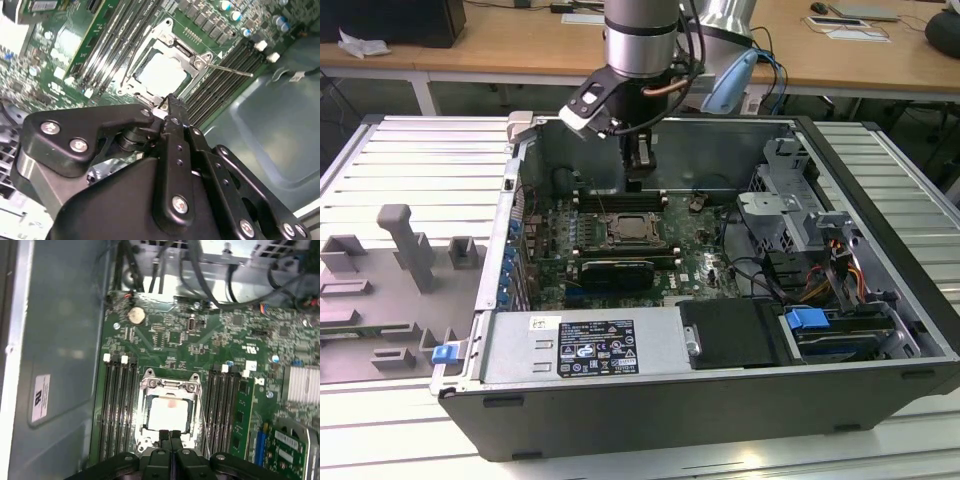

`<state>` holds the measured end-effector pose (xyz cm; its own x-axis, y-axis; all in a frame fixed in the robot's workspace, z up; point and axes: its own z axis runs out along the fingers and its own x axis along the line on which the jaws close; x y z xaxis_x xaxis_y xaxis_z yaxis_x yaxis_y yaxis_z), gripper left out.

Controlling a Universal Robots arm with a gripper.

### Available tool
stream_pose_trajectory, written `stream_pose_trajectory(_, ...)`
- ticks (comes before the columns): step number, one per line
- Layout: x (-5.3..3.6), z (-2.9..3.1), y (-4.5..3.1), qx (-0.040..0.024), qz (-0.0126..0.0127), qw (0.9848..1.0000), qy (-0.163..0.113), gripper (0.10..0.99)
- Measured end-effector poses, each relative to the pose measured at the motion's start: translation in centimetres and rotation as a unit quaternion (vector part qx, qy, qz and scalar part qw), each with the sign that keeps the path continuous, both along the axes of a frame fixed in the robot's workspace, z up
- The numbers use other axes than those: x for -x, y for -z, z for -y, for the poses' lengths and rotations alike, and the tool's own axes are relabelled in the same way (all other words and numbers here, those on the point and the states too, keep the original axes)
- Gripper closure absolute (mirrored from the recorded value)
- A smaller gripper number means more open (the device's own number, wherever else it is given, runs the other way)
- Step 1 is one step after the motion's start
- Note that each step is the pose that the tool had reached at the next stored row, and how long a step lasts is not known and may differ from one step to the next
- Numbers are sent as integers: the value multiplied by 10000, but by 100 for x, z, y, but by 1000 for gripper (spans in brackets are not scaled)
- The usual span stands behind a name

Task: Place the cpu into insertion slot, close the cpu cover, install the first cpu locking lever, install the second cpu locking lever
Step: 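Install the first cpu locking lever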

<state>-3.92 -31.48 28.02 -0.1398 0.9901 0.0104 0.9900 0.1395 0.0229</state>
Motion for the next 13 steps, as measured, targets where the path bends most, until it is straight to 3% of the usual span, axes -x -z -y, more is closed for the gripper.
stream_pose_trajectory(7, 2, 0, 2, -1, 0, 9980, -634, 980)
stream_pose_trajectory(12, 3, 0, 4, 0, 0, 9965, -836, 980)
stream_pose_trajectory(13, 2, 0, 6, -1, 0, 9954, -956, 980)
